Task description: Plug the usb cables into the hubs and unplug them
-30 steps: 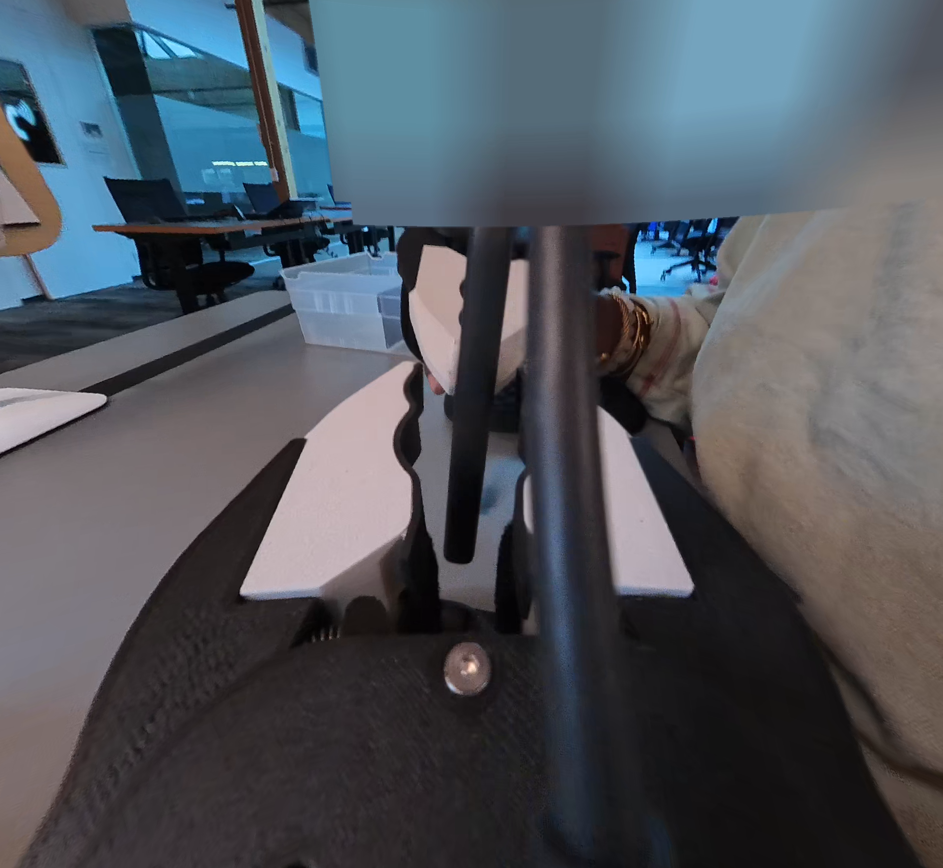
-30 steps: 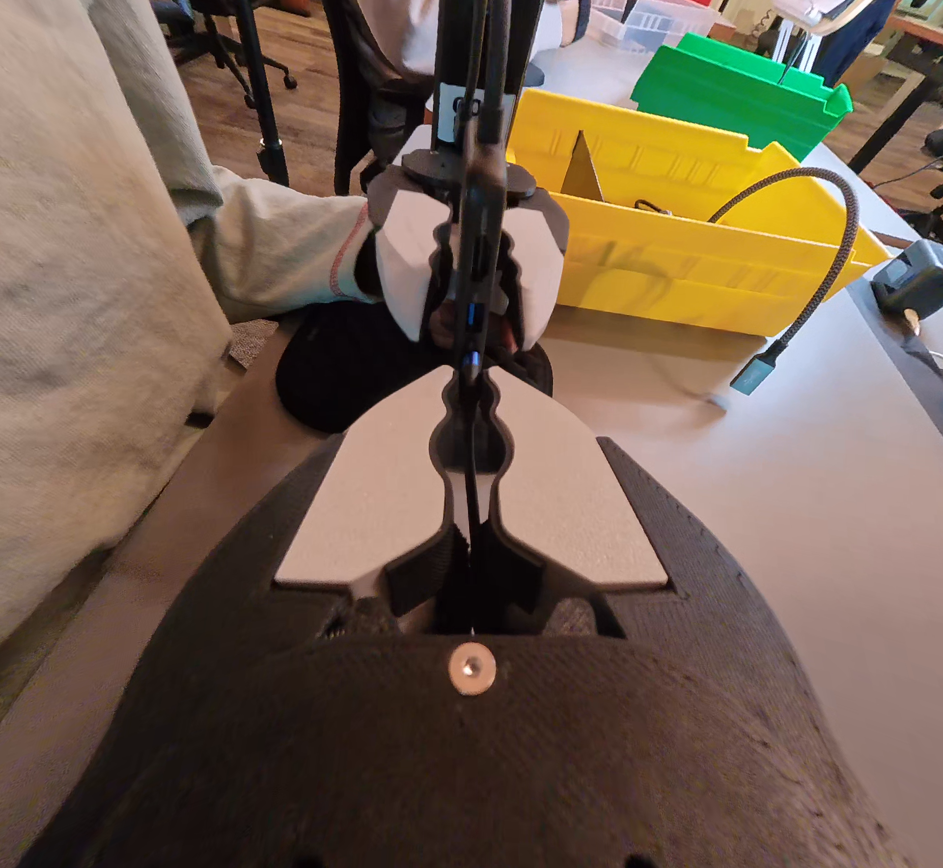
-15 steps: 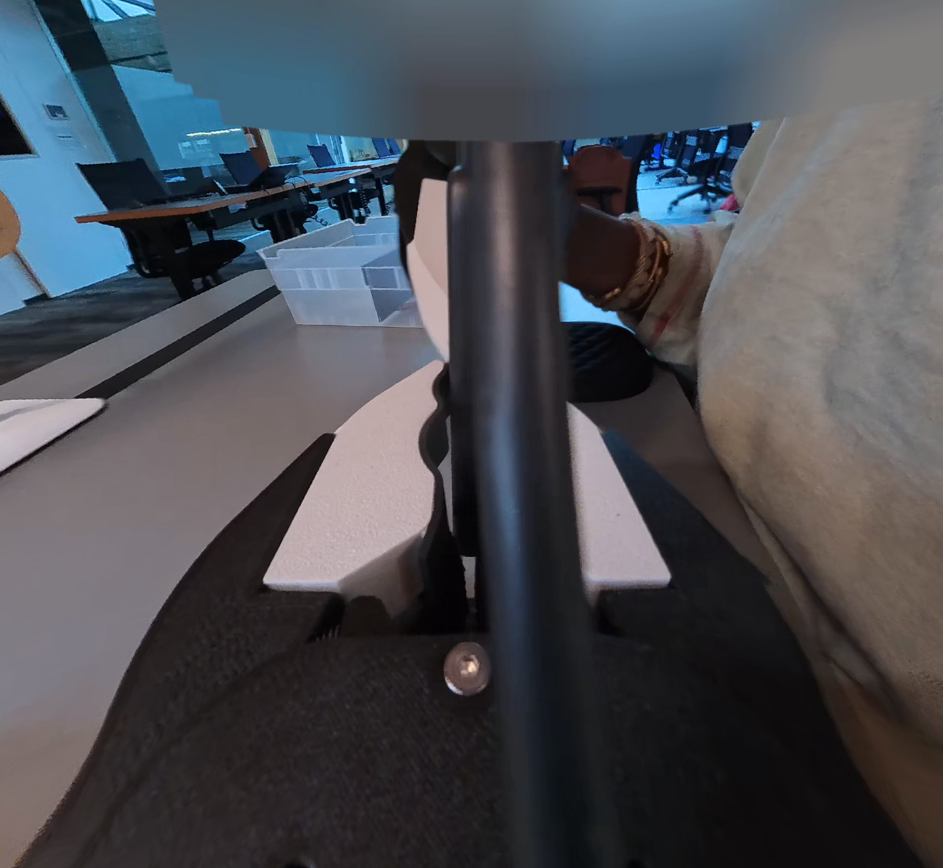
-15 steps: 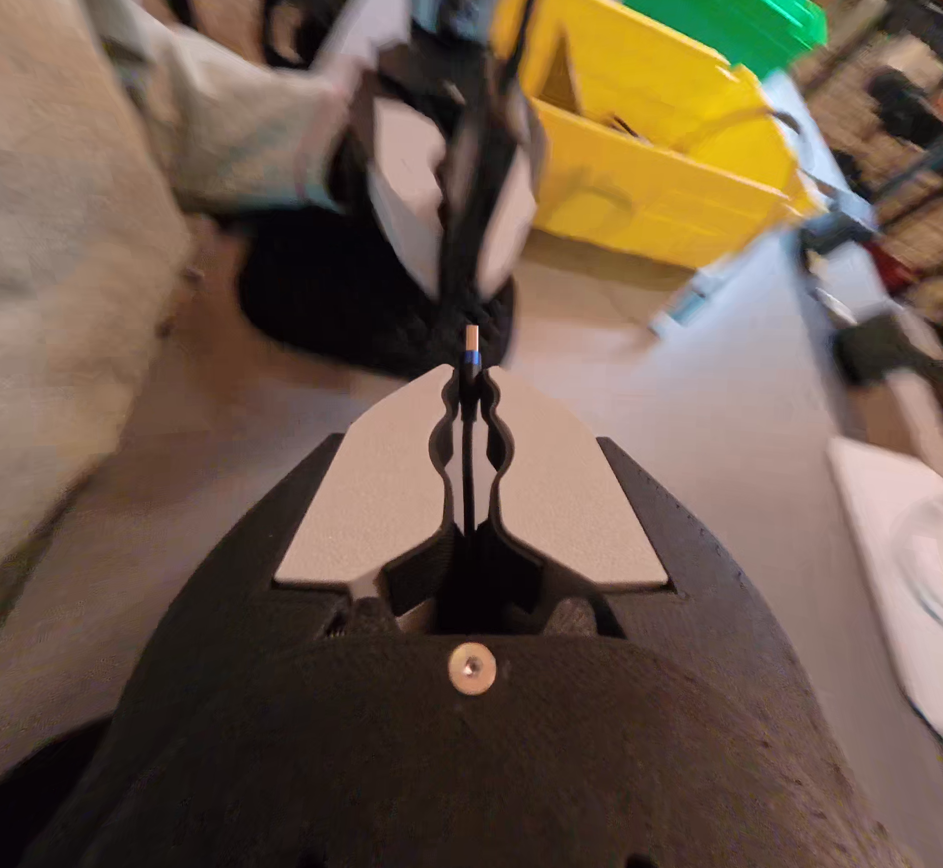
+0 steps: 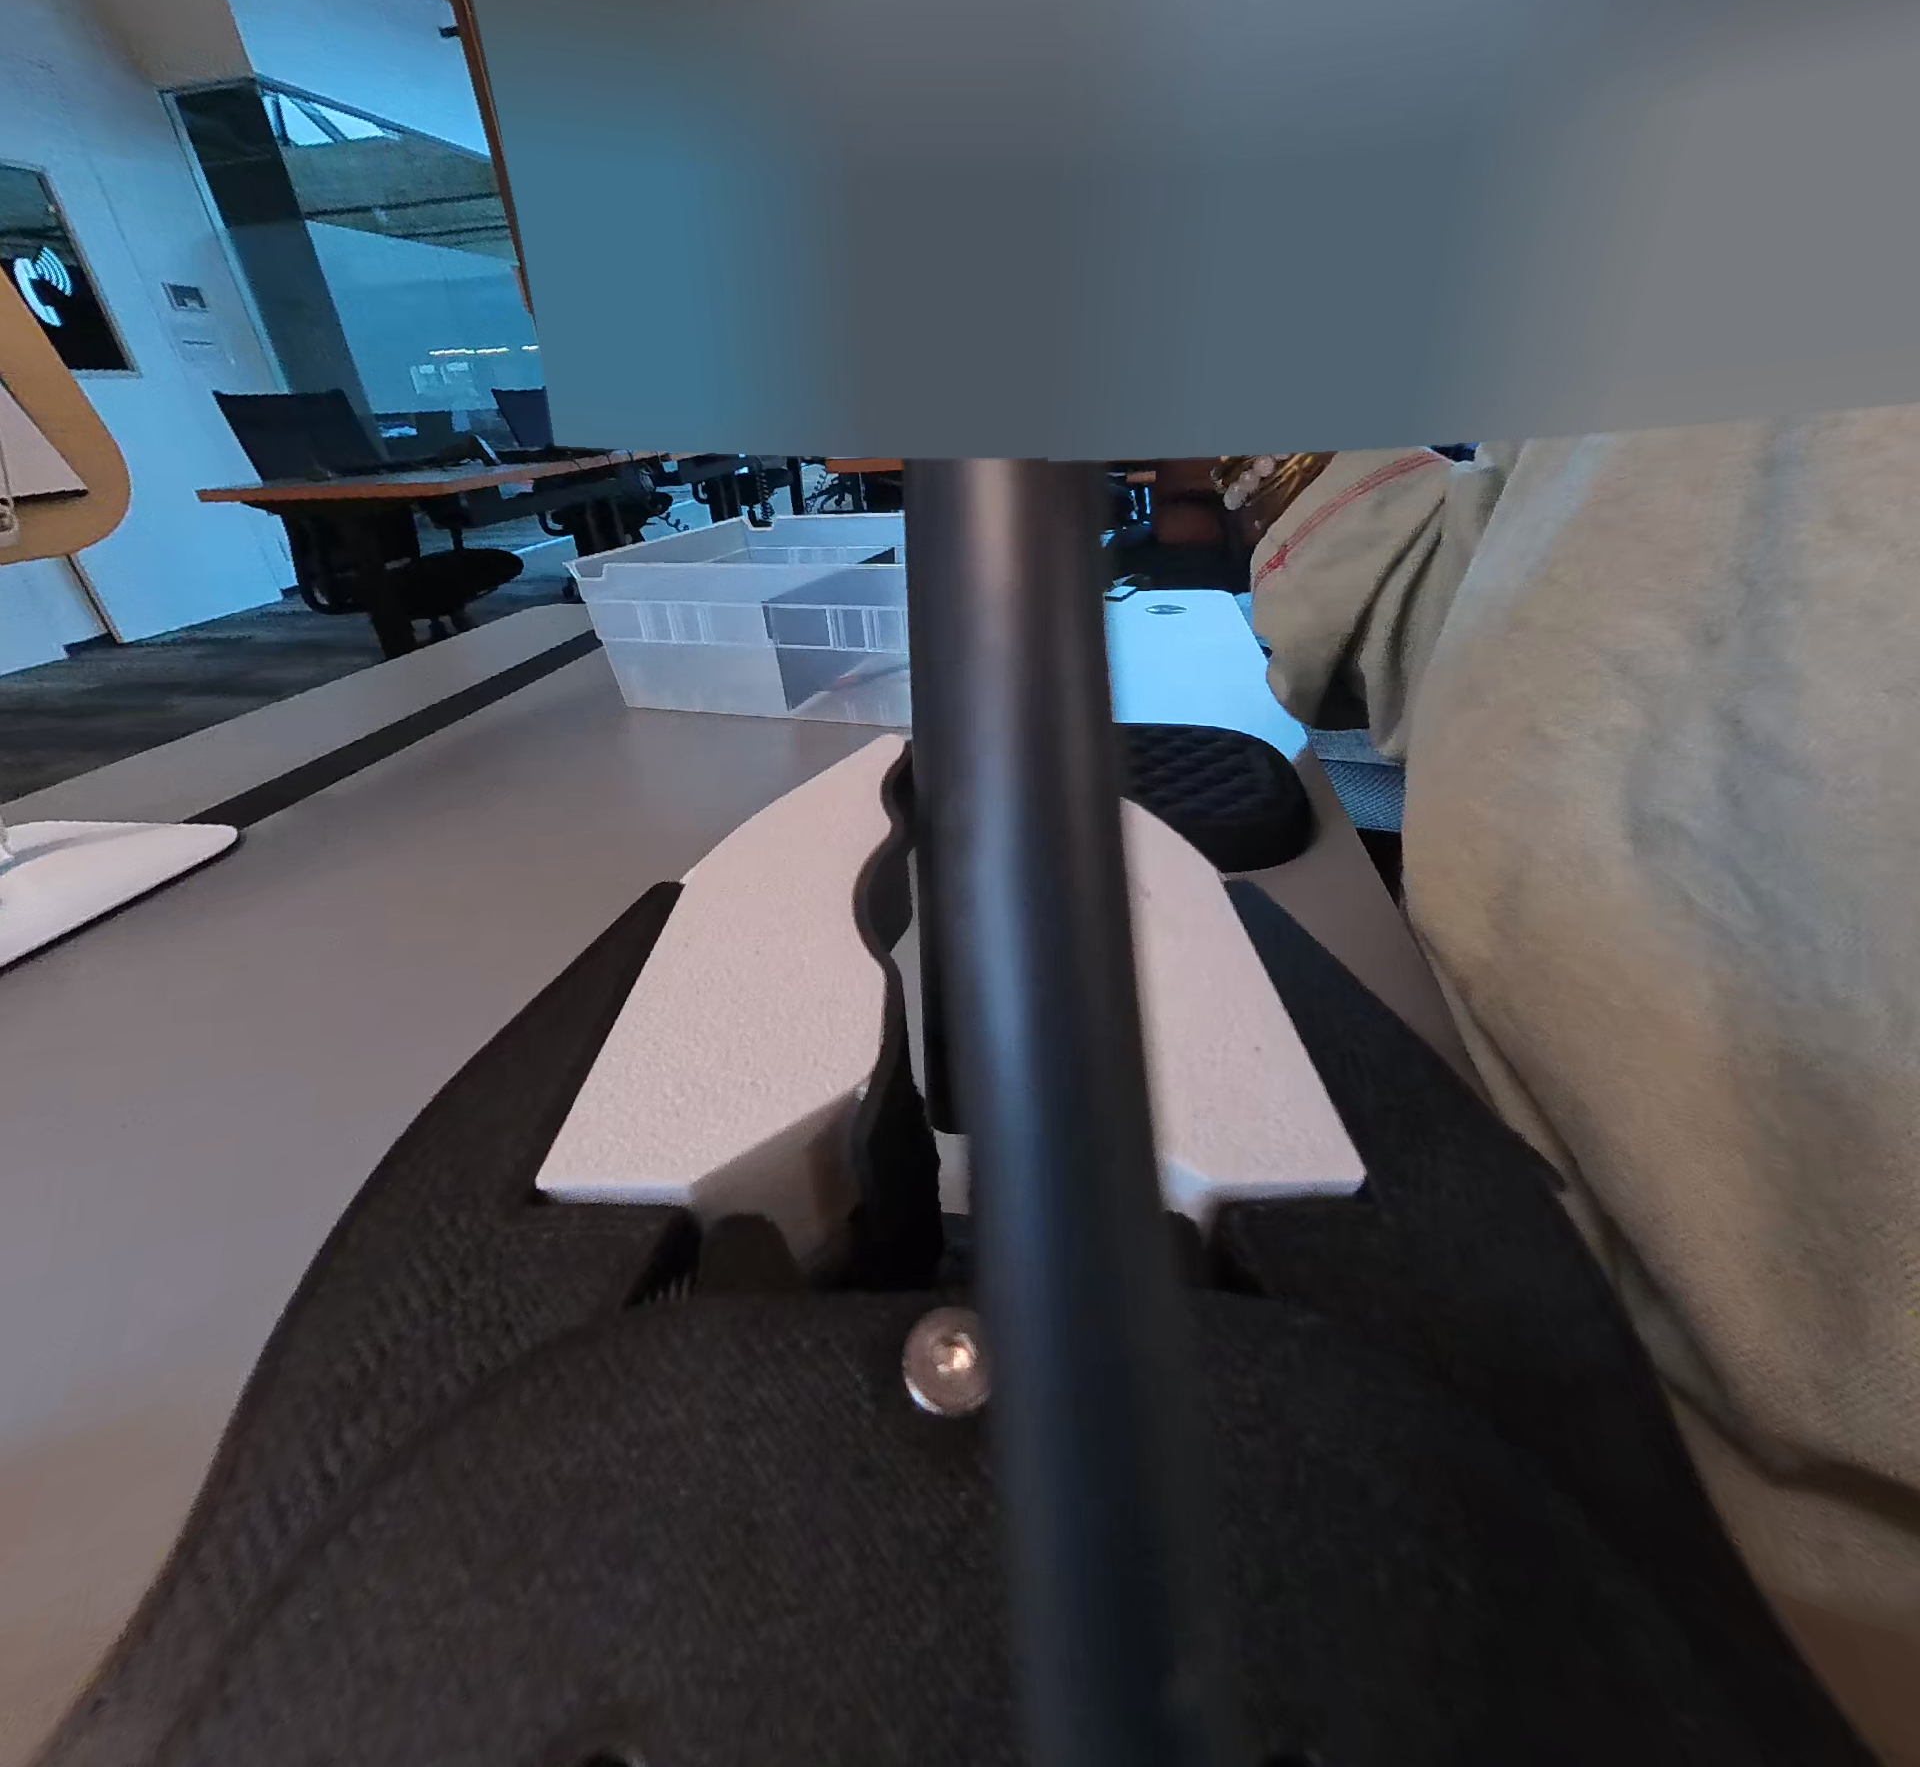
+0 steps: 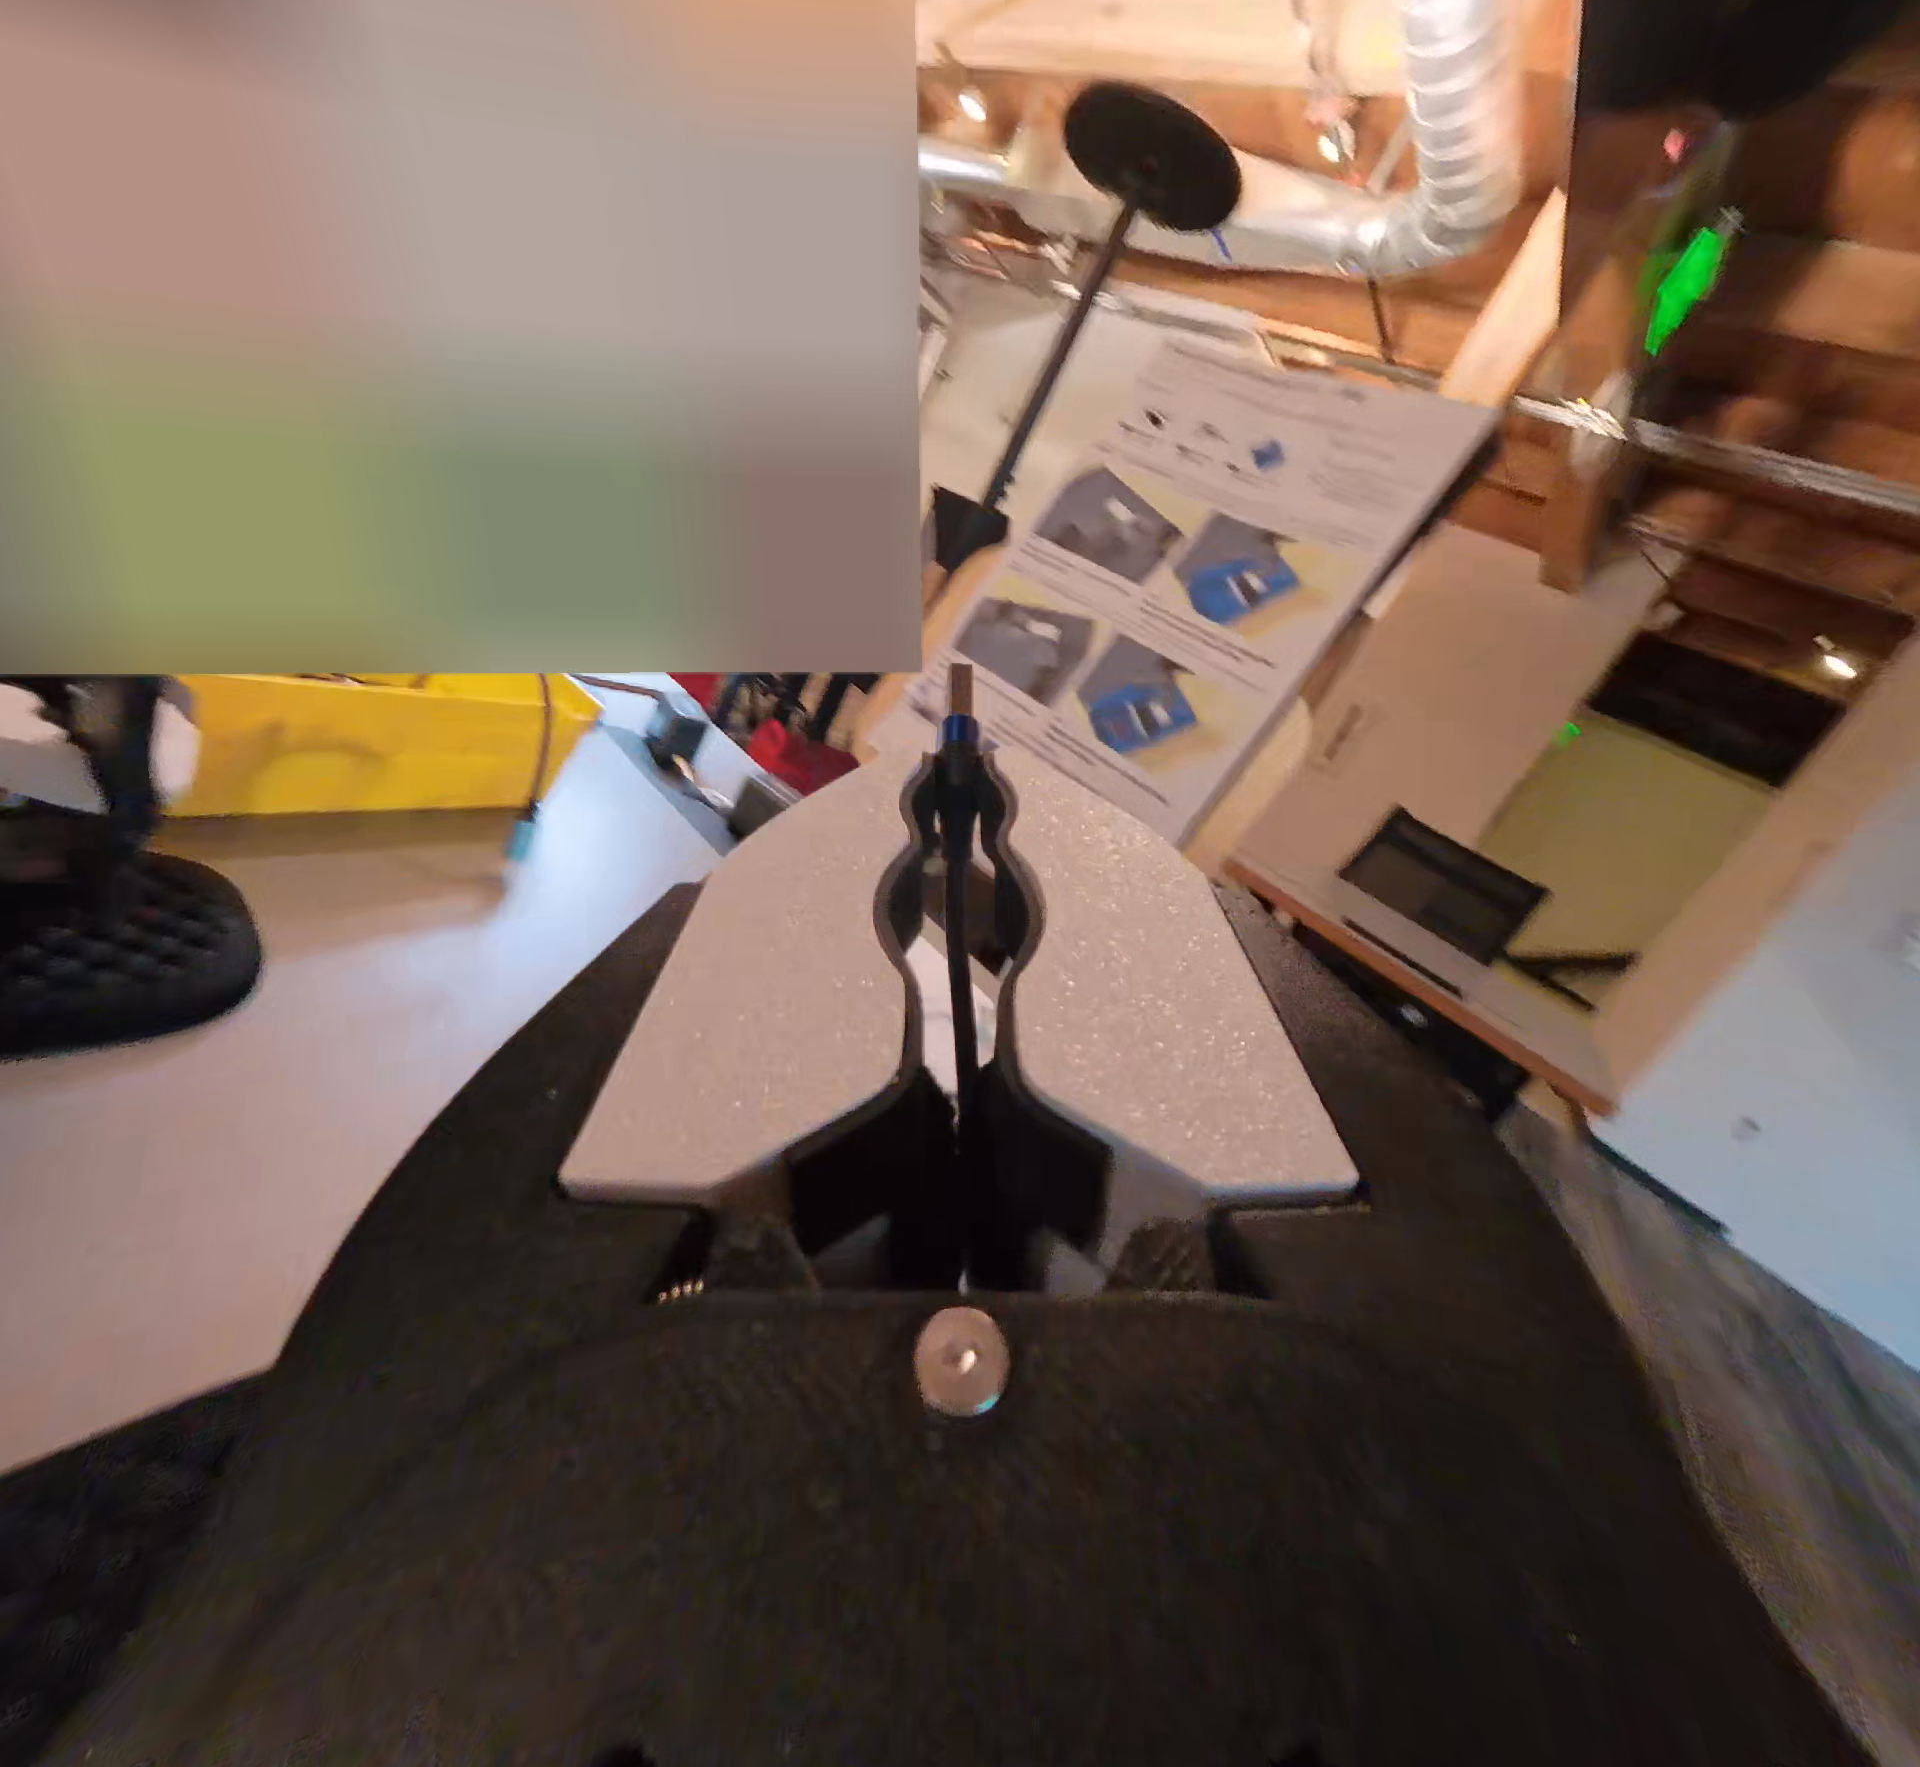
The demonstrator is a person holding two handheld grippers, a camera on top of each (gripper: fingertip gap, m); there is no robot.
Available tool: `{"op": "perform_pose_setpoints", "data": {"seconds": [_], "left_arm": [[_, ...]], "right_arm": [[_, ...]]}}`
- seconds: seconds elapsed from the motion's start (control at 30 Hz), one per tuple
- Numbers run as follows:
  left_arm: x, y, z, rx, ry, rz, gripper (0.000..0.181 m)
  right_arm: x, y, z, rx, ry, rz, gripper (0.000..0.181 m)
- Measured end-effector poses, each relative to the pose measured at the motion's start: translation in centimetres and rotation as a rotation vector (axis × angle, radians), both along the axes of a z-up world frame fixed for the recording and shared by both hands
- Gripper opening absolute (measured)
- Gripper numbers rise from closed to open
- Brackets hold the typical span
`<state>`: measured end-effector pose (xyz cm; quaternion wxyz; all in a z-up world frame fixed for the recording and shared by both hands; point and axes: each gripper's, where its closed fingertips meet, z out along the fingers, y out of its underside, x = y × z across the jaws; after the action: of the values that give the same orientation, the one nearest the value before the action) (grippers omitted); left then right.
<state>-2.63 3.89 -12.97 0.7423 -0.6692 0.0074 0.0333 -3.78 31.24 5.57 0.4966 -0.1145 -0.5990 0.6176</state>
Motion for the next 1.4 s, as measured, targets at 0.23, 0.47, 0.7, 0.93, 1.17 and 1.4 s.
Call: {"op": "perform_pose_setpoints", "data": {"seconds": [0.23,0.47,0.7,0.93,1.17,1.4], "left_arm": [[-0.2,0.0,-0.1,0.002,-0.014,0.003,0.013],[-0.5,-0.1,0.0,0.012,-0.032,0.008,0.013],[-0.5,0.0,-0.2,0.0,-0.038,0.006,0.013],[-0.5,0.1,-0.2,-0.004,-0.038,0.011,0.012],[-0.8,0.3,-0.5,-0.02,-0.057,0.014,0.013],[-0.5,0.5,-0.7,-0.04,-0.034,0.014,0.013]], "right_arm": [[-4.0,6.7,-8.9,-0.009,-0.314,-0.141,0.008],[-6.1,10.2,-18.2,0.009,-0.789,-0.322,0.008],[-5.8,12.8,-23.1,0.212,-1.039,-0.504,0.014],[-6.2,13.2,-23.1,0.302,-1.031,-0.6,0.021],[-5.2,-3.7,-13.6,0.129,-0.613,-0.061,0.022],[0.8,-25.3,-14.9,0.219,-0.553,0.653,0.037]]}}
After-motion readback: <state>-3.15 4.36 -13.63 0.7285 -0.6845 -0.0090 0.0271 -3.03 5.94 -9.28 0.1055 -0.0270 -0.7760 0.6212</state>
